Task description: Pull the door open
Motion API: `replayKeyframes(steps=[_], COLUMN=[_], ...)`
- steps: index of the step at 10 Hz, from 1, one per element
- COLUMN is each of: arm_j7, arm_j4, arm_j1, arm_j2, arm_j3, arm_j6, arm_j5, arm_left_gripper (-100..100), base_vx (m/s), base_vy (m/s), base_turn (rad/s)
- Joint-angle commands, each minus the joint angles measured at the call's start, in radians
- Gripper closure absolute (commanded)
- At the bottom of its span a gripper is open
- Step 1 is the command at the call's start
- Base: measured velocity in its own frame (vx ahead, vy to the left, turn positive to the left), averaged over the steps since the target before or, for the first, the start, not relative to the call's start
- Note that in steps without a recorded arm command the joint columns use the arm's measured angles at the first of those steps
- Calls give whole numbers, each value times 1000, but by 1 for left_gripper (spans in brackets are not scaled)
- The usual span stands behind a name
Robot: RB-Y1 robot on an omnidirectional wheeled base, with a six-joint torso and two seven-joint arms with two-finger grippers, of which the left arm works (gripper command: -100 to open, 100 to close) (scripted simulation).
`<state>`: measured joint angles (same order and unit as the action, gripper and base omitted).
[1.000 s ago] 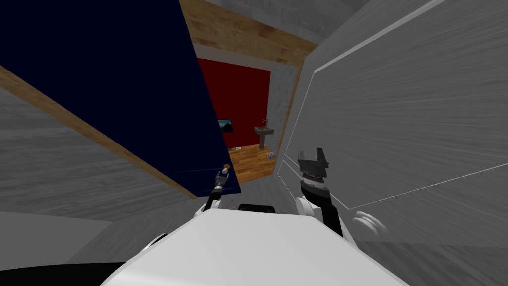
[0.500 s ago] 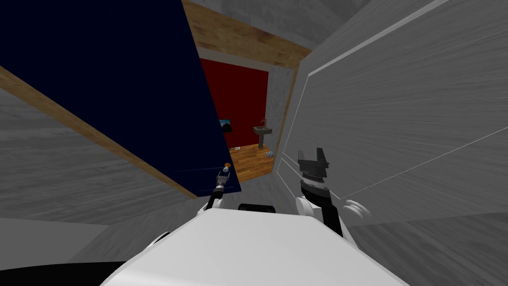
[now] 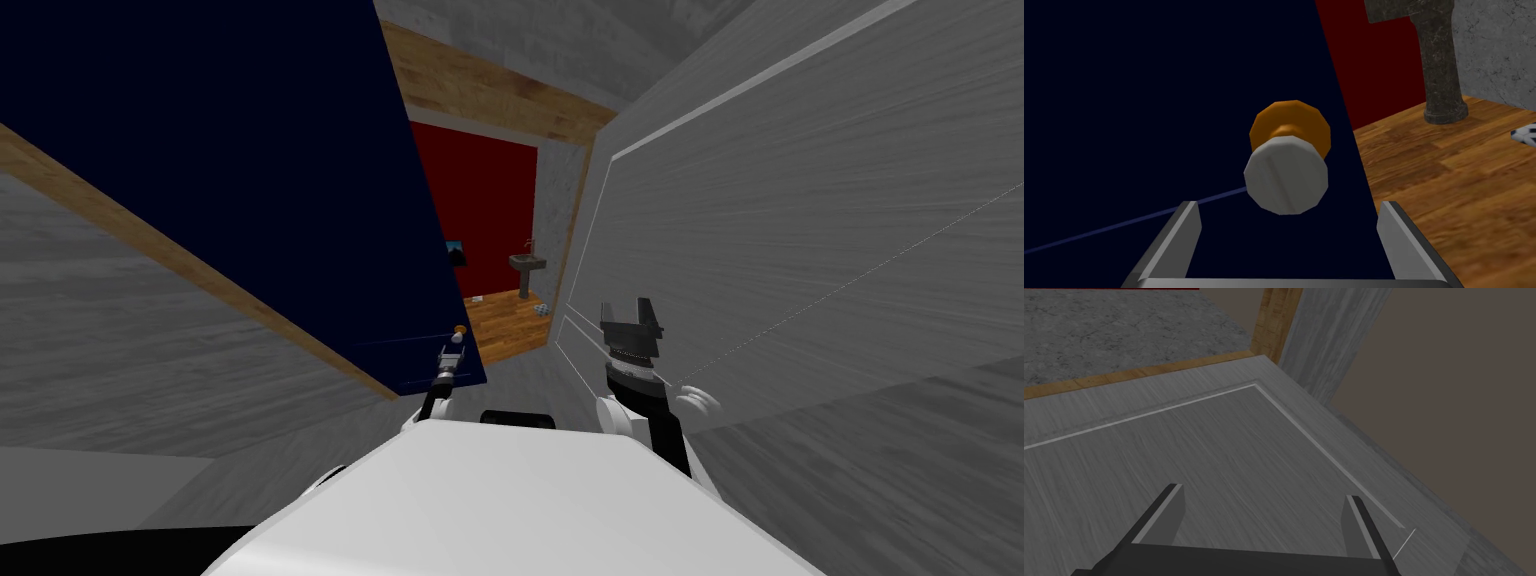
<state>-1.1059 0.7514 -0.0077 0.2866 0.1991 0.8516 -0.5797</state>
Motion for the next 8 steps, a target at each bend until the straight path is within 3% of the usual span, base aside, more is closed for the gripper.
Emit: replayKeyframes(steps=[1,8], arm_j7=[-50,-207], arm_j4=[4,20], arm_j1=[-3,-12], arm_j2=[-6,-22], arm_j3=[8,33], arm_j6=[-5,-21], arm_j5=[-22,-91], arm_left_gripper=[-100,-100], base_vx=[-70,-75], base_vy=[30,23], base_turn=[-64,-43])
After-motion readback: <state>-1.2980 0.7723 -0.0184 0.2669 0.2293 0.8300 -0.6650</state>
